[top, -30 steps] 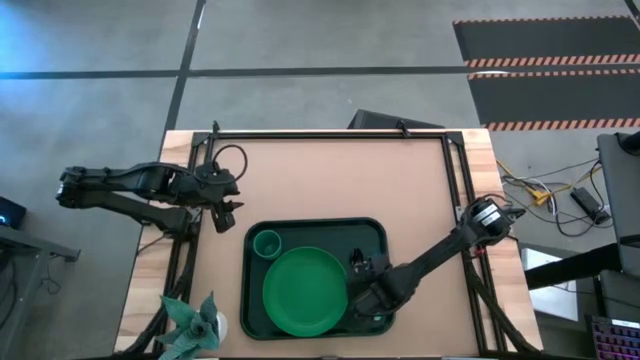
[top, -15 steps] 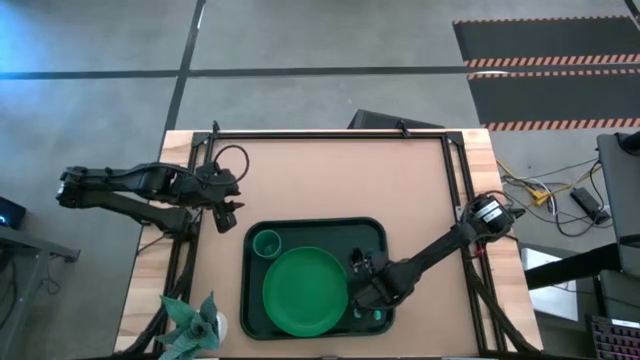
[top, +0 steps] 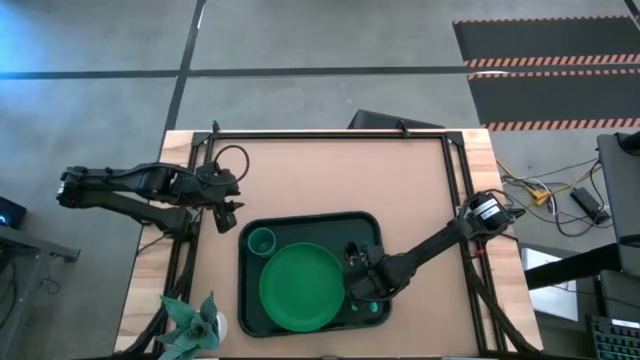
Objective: Pick and place plate/cup/fork/spoon on tray
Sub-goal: Put the iridescent fork on the dark green tray
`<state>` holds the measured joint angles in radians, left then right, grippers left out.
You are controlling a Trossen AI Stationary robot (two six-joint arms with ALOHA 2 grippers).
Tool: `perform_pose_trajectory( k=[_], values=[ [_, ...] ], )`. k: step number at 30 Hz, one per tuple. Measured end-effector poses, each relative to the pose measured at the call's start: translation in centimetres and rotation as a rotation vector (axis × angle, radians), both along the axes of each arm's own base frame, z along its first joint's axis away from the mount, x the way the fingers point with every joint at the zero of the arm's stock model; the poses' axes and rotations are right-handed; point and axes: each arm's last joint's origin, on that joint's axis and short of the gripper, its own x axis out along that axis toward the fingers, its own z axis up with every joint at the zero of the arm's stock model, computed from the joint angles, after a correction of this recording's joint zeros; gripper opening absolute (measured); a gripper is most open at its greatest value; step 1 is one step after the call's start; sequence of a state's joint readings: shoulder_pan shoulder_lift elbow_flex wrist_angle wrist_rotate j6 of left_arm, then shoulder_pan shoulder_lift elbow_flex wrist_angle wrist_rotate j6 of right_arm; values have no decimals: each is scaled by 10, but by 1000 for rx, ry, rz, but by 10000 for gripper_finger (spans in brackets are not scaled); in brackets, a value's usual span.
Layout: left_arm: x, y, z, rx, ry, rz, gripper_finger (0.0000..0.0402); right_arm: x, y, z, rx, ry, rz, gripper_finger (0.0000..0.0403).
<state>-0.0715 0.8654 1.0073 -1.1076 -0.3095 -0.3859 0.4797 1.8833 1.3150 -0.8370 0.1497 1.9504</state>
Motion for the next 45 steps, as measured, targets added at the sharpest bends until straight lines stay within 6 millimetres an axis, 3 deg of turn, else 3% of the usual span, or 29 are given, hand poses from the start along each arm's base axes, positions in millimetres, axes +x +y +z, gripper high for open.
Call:
perform_pose_trajectory(
  k=[11,22,45],
  values=[
    [0,0,0,1,0,0,141,-6,-12,20,-90,-28,-15,8],
    [0,0,0,1,0,0,141,4,-17,10,-74,-53,4,8],
    [0,0,0,1,1,0,141,4,-13,8,-68,-62,-1,8]
  ],
)
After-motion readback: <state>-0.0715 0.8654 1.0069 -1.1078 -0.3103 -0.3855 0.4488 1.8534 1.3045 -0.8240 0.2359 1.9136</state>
